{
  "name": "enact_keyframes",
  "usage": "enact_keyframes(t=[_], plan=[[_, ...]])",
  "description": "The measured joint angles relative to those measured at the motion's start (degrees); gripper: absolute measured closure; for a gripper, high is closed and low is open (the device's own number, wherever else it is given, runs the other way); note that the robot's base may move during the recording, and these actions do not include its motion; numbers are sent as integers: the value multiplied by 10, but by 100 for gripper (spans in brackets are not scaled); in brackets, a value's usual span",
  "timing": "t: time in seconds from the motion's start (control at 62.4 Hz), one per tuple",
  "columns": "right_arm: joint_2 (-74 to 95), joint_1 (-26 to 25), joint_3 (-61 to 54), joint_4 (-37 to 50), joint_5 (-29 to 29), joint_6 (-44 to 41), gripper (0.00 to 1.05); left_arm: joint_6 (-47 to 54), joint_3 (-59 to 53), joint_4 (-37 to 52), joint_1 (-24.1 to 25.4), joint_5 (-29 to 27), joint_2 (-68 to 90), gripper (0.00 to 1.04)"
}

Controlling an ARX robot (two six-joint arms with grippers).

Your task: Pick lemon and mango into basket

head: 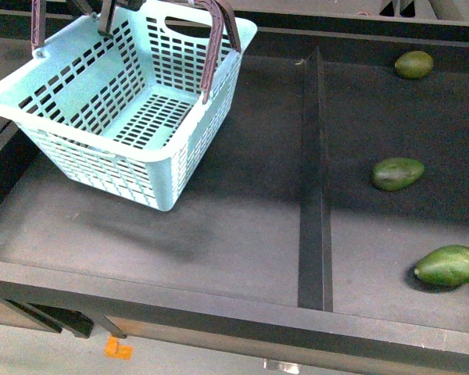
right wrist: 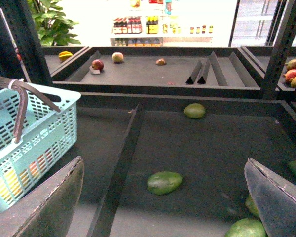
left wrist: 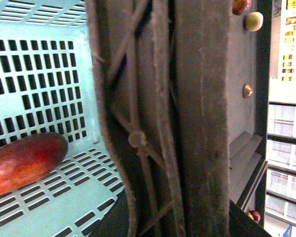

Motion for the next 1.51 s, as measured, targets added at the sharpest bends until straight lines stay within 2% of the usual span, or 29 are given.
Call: enact_keyframes(t=[0.064,0.208,0.369,0.433,0.513,0.561,0.849,0.865,0.914,0.946,1.01,1.074,1.17,1.298,1.507], plan=[[0,0,0,0,0,0,9,-3,-32,25,2,1,-14,89],[0,0,0,0,0,0,9,-24,-124,103,0,-47,-54,87],[0,0,0,0,0,0,9,-25,-180,107,3,-72,-87,54],[0,0,0,0,0,0,9,-25,-197,91,4,-71,-110,35],[0,0,0,0,0,0,9,-21,-207,81,4,-71,-131,19],[0,0,0,0,0,0,9,-6,-224,77,3,-74,-156,6],[0,0,0,0,0,0,9,138,-504,19,-10,-180,-414,7],[0,0,0,0,0,0,9,177,-534,47,-10,-171,-429,9],[0,0,0,0,0,0,9,293,-636,232,-5,-99,-469,20],[0,0,0,0,0,0,9,390,-699,360,-2,-74,-486,27],[0,0,0,0,0,0,9,547,-793,533,6,-55,-514,39],[0,0,0,0,0,0,9,668,-866,638,20,-45,-551,54],[0,0,0,0,0,0,9,741,-934,675,37,-33,-606,73],[0,0,0,0,0,0,9,768,-1009,680,51,-16,-659,100],[0,0,0,0,0,0,9,775,-1088,673,70,1,-752,101]])
